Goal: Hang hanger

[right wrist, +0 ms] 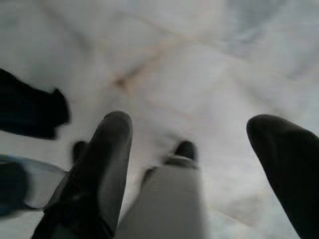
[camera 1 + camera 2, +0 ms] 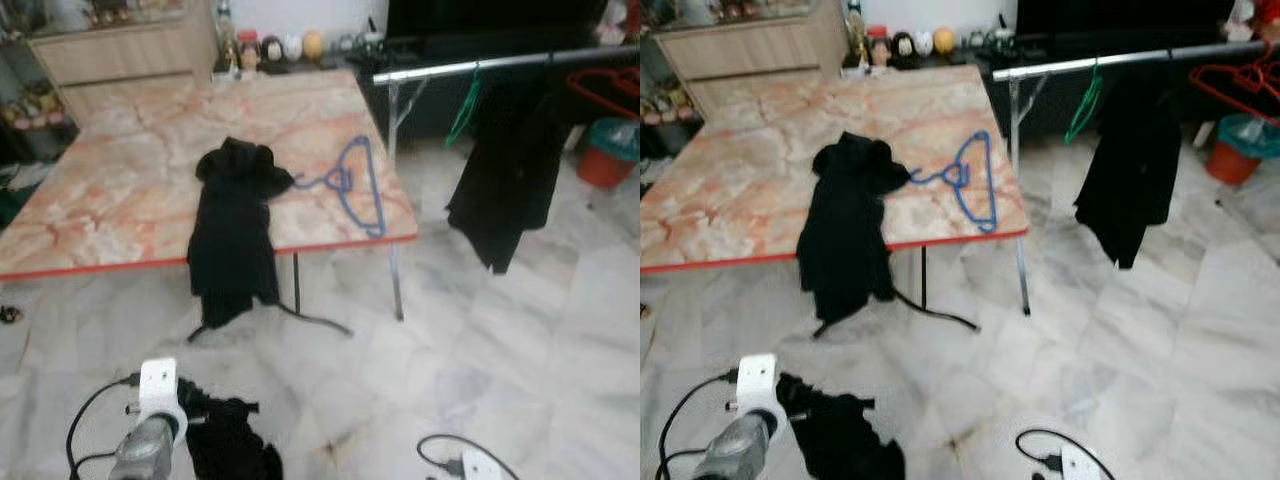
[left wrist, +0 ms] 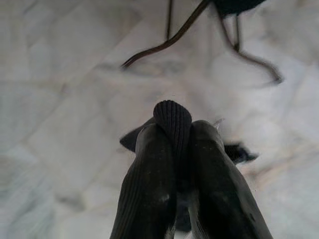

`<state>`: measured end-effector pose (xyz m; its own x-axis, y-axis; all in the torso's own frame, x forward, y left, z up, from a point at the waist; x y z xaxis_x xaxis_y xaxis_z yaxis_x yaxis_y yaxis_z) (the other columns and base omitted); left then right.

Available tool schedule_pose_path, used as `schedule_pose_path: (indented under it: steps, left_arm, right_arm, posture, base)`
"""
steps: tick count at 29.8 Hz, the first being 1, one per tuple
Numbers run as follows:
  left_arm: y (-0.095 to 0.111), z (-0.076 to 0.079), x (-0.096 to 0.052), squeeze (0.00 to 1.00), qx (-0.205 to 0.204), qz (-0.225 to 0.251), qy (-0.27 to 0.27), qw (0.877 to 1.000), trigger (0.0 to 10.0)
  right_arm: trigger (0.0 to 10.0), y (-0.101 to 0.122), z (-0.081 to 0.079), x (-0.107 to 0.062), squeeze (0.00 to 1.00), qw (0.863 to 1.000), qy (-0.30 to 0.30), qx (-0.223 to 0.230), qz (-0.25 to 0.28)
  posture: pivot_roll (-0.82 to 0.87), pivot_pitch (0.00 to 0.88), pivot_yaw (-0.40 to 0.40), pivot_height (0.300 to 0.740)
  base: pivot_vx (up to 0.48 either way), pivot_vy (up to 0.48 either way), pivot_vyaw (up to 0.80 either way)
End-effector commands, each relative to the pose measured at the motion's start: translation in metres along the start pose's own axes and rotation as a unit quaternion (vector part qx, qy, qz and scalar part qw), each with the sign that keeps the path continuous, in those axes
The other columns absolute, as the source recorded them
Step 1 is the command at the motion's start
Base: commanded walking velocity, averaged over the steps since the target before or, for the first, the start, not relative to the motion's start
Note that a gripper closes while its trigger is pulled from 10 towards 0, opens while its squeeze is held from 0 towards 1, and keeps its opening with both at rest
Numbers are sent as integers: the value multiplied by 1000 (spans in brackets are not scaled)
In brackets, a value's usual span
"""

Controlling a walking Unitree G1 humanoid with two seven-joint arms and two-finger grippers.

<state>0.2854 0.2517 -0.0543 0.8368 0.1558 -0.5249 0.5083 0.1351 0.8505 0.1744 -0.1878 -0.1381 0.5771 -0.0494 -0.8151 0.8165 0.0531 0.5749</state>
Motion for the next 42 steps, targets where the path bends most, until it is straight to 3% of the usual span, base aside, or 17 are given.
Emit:
schedule_pose_path:
  steps: [1,20,27,29,32,33,35,37,39,40,42]
  left_arm:
    - [6,3,2,0,-8,11,-1,1000,10000]
    - [8,4,2,0,-11,15,-2,1000,10000]
    - [19,16,5,0,-16,39,-24,999,10000]
    - [27,19,6,0,-51,58,-28,997,10000]
    - [40,24,7,0,-72,85,-37,993,10000]
    - [52,27,7,0,-83,113,-45,989,10000]
    - [56,29,6,0,-83,122,-48,988,10000]
    - [77,39,3,0,-64,174,-70,980,10000]
    - [83,42,1,0,-61,187,-76,978,10000]
    - [98,48,-3,0,-54,220,-88,970,10000]
    - [101,50,-4,0,-52,227,-91,968,10000]
  right_arm:
    - [10000,-5,3,-1,0,1000,-2,1,-5]
    - [10000,-5,3,-1,0,1000,-6,1,-5]
    - [10000,-5,4,-1,0,1000,-7,2,-6]
    - [10000,-6,4,-2,0,1000,-7,2,-6]
    - [10000,-6,4,-2,0,1000,-8,2,-6]
    - [10000,-6,4,-2,0,1000,-8,2,-6]
    - [10000,-6,4,-2,0,1000,-8,2,-6]
    - [10000,-7,5,-2,0,1000,-8,1,-6]
    - [10000,-7,5,-2,0,1000,-9,1,-7]
    - [10000,-7,5,-2,0,1000,-9,0,-6]
    - [10000,-6,5,-2,0,1000,-9,0,-6]
  posture:
    - [11,24,54,740]
    - [13,23,53,740]
    - [14,23,53,740]
    - [15,22,55,740]
    - [15,25,53,740]
    - [16,25,53,740]
    - [16,25,53,740]
    - [21,24,54,740]
    - [23,24,54,740]
    - [22,24,54,740]
    - [22,24,54,740]
  base:
    - [0,337,0]
    - [0,337,0]
    - [0,0,0]
    - [0,0,0]
    - [0,0,0]
    - [0,0,0]
    - [0,0,0]
    - [0,0,0]
    - [0,0,0]
    - [0,0,0]
    - [0,0,0]
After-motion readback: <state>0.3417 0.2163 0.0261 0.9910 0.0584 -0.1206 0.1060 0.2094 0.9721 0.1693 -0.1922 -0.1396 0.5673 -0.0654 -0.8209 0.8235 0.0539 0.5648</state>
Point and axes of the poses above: a point about 5 cm out from each wrist's last joint towards the gripper, its own x axis pointing out of the wrist towards the gripper, its own y axis along the axis of the wrist's last joint, z = x × y, the point moved 5 cm from there along x, pointing out of the wrist towards the gripper, and after that the axes turned 5 degrees about -x, right-handed, at the moved point
